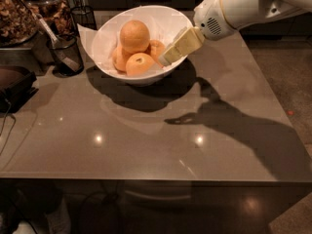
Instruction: Pick orange from white bowl
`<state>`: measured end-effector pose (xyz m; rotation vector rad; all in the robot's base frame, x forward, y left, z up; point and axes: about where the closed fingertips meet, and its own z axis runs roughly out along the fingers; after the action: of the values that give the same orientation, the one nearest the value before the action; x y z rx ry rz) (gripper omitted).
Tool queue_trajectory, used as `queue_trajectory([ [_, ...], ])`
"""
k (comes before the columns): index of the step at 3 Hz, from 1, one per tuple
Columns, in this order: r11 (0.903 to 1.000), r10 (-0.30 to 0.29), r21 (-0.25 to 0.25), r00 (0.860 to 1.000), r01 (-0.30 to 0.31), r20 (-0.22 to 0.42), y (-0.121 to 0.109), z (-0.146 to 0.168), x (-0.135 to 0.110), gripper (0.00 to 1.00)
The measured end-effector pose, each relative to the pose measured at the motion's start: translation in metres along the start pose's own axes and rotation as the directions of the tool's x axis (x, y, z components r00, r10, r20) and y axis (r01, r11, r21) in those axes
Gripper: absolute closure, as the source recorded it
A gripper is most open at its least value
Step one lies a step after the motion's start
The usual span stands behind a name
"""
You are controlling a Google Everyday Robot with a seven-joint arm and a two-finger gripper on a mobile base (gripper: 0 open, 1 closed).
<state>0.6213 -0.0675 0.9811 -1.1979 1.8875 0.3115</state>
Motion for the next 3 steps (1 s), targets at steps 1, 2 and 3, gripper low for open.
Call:
queue_trajectory([
  [1,0.9988,-0.048,-0.005,0.999,0.048,0.023,-0.003,0.021,-0.014,0.0],
  [2,0.9946,-0.096,-0.039,0.995,0.097,0.027,-0.007,0.048,-0.03,0.0],
  [3,0.9908,-0.115,-0.068,0.993,0.117,0.029,-0.012,0.065,-0.04,0.0],
])
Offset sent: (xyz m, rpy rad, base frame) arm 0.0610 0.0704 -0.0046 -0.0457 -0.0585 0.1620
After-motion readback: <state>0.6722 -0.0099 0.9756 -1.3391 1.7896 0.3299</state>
